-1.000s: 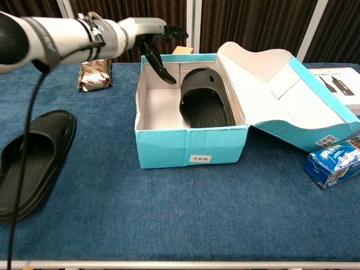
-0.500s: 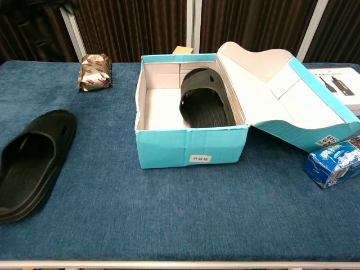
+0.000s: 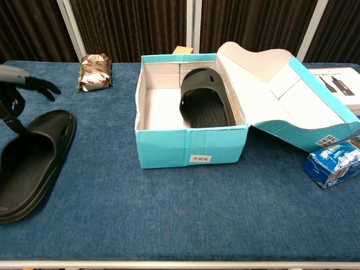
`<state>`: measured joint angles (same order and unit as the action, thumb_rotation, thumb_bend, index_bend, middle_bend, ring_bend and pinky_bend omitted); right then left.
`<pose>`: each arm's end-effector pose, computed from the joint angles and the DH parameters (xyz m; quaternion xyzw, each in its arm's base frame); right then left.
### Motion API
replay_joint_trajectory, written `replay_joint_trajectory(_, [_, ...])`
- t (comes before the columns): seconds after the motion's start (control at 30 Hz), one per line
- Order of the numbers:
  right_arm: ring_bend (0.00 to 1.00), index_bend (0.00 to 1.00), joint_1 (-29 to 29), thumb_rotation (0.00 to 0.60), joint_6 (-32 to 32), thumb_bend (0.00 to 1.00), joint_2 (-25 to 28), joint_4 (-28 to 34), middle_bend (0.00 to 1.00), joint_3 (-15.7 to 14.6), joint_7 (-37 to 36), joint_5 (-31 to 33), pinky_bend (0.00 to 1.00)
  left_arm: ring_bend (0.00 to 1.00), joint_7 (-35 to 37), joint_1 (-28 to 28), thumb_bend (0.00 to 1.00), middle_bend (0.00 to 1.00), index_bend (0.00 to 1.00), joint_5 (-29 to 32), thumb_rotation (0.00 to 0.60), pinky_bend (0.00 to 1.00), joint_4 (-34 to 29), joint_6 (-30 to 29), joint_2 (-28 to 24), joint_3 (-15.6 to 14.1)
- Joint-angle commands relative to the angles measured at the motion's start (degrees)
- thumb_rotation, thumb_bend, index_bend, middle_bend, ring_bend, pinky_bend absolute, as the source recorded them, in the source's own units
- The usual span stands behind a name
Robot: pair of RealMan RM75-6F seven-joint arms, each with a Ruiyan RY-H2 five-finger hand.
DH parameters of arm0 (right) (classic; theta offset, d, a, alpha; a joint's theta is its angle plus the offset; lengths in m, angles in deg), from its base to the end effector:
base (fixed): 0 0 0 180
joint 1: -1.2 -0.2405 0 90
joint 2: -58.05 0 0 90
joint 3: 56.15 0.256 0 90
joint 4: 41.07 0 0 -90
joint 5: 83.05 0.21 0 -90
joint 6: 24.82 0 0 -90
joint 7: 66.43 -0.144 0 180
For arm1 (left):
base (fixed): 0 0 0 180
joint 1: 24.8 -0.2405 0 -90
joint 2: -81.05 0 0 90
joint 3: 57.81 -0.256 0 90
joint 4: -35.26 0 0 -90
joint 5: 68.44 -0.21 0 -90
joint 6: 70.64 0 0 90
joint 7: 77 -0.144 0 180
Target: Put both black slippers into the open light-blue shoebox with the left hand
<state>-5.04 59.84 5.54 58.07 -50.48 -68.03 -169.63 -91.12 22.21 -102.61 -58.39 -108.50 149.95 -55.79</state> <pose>-0.2878 -0.1968 0.2158 0.6066 -0.3460 0.3988 0.5944 -0.2314 0.3379 0.0476 -0.6764 -0.5806 -0.1928 0.4102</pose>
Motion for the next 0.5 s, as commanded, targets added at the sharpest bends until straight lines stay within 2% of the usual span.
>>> replay_joint_trajectory(0.03, [0.0,0.0,0.1,0.6,0.1,0.15,0.1,0.0,0.08,-0.1,0.0,0.1,0.02,0.64,0.4,0.0,0.0,0.09,0.07,0.8,0.6,0.66,-0.1,-0.1,0.6,-0.9])
replay_joint_trajectory(0.2, [0.0,0.0,0.0,0.6,0.0,0.15,0.0,-0.3,0.08,0.0,-0.4,0.1,0.02,0.64,-2.6,0.9,0.0,0.09,0.07,3.6,0.6,0.66,1.0,-2.8,2.3,-3.4])
replay_joint_trajectory(0.33, [0.0,0.0,-0.1,0.6,-0.1,0.16,-0.1,-0.4,0.08,0.0,-0.5,0.1,0.02,0.64,-4.0,1.6,0.0,0.1,0.08,6.6,0.6,0.66,0.4,-4.2,2.9,-4.3])
replay_joint_trajectory(0.5, [0.0,0.0,-0.1,0.6,-0.2,0.16,-0.1,-0.4,0.08,-0.1,-0.5,-0.1,0.02,0.67,-5.1,1.5,0.0,0.21,0.16,8.5,0.6,0.67,0.6,-7.6,4.8,-4.5])
